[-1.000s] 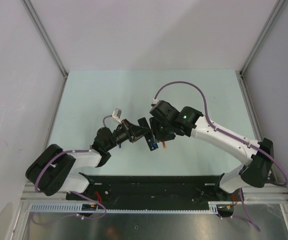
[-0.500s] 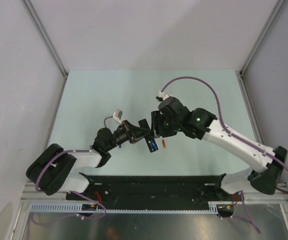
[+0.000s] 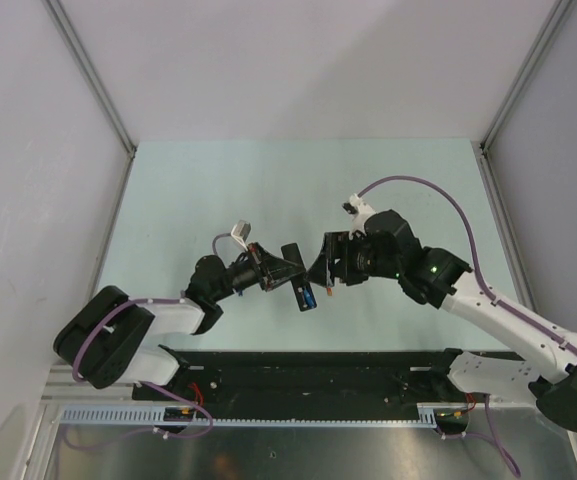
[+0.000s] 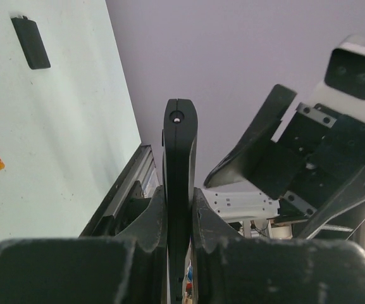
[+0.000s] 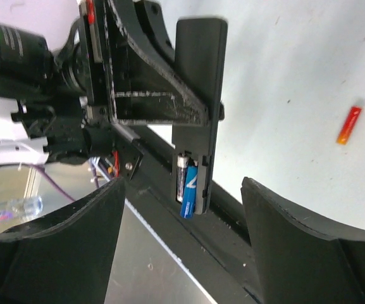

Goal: Load the batteries into the remote control
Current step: Load the battery into the remote control.

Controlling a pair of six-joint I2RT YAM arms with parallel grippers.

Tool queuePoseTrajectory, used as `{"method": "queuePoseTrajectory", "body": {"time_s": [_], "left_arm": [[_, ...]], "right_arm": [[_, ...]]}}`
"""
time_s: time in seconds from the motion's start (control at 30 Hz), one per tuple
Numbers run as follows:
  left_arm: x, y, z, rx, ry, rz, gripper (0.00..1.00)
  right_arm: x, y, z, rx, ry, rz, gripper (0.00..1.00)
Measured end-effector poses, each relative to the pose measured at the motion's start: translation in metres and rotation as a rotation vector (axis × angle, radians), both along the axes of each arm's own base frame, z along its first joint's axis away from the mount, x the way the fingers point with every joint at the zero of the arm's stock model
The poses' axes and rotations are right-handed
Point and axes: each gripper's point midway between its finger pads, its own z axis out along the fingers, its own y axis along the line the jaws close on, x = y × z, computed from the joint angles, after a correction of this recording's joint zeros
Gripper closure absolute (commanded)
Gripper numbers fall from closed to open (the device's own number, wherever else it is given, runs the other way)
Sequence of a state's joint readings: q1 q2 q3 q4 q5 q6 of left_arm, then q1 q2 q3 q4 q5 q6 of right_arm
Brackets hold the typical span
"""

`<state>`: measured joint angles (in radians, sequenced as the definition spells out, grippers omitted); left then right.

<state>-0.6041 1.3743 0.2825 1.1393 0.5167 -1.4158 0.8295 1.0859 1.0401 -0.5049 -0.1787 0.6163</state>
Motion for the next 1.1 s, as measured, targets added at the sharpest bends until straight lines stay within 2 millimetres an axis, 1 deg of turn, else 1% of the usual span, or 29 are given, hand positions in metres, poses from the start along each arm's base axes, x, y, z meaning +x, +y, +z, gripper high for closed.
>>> {"method": "queuePoseTrajectory", "body": {"time_s": [0.13,0.37,0.67,0.97,1.1], "left_arm": [[-0.001,0.000,0.003,-0.005,-0.007,-0.003,1.00],[0.000,-0.001,0.013,-0.022,-0.032,-0.003,1.00],[-0.001,0.000,0.024,-0.042,-0.058,-0.002,1.00],[-0.002,0.001,0.029,-0.054,-0.055,-0.003,1.00],[-0.002,0.001,0.032,-0.064,-0.053,-0.004,1.00]], "right_arm": [[-0.015,0.006,-0.012,0.037,0.052,0.064,0.20],[-0.029,0.010,-0.018,0.110,0.107,0.119,0.20],[-0.037,0.011,-0.029,0.159,0.172,0.148,0.23],[-0.041,0.018,-0.025,0.224,0.188,0.192,0.25],[-0.041,0.018,-0.024,0.234,0.178,0.205,0.33]]}}
